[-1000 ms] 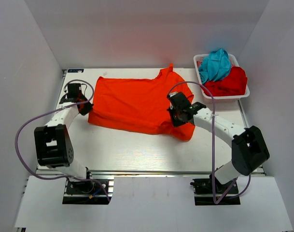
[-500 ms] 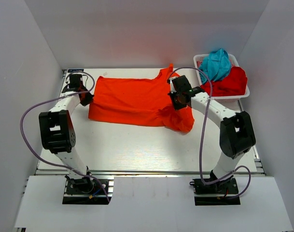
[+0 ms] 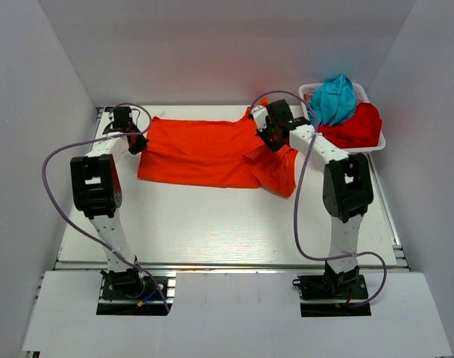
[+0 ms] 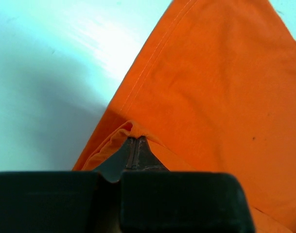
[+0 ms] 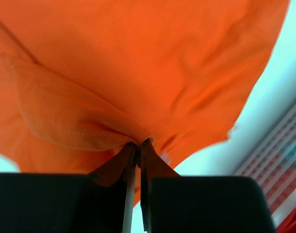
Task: Fold and stack the t-shirts
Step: Fold the flattened tshirt in 1/3 of the way
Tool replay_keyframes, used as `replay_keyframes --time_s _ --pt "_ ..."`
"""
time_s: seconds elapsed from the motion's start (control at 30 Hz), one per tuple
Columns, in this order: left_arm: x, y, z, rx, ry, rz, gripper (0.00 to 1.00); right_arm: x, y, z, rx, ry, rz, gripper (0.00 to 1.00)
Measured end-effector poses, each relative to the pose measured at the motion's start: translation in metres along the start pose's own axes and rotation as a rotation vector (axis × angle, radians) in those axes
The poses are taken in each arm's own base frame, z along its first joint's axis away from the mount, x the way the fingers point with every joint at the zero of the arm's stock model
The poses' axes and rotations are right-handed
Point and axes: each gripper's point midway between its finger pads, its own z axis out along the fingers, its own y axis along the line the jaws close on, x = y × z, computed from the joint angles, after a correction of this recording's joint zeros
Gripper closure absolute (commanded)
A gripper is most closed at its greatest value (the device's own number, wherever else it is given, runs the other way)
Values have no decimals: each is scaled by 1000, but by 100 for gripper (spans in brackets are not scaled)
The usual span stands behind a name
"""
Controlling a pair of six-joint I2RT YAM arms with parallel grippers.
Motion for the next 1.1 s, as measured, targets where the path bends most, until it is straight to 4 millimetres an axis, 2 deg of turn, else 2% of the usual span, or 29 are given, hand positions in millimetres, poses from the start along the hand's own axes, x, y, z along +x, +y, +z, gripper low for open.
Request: replay_keyframes --time_s 0.07,0.1,0.17,0.2,0.23,0.27,0.3,0.33,0.37,0.5,0.63,0.73,0.83,0.97,1.03,1.1 --pt "-5 -4 8 7 -2 6 100 -9 -11 14 6 -2 -27 76" --pt "-7 -6 11 12 -5 8 96 -15 -18 21 18 -6 -34 60" --pt "-11 -10 18 21 -6 16 55 -24 -32 36 55 -14 -26 47" --pt "-13 -12 21 26 -8 22 40 -29 -38 40 72 -18 -9 32" --pt "-15 -13 25 29 -12 24 34 -34 -46 47 94 -23 9 26" --pt "-17 -15 28 32 -12 19 25 -40 -52 52 115 -36 27 14" --pt "-18 -17 29 38 -11 20 19 -44 -58 57 136 -48 47 12" --pt "-21 -20 30 47 -12 20 4 -46 -62 61 151 -52 62 12" --pt "-23 -22 30 57 -16 22 0 -45 -63 62 159 -52 75 12" --pt "-36 -31 24 79 -43 30 0 -44 -61 59 150 -63 159 10" --pt "-33 -36 9 110 -48 52 0 -30 -31 39 53 -60 257 10" --pt "-19 -41 -4 157 -30 74 0 -24 -6 20 -40 -77 340 10" --pt "-7 -51 -7 189 -6 103 0 -16 18 11 -123 -80 418 10" --pt "21 -61 0 206 65 141 0 7 40 17 -183 -33 515 10" --pt "37 -60 4 195 106 153 0 23 49 21 -198 12 560 10" --pt "58 -50 7 171 154 159 0 38 54 25 -204 49 624 10"
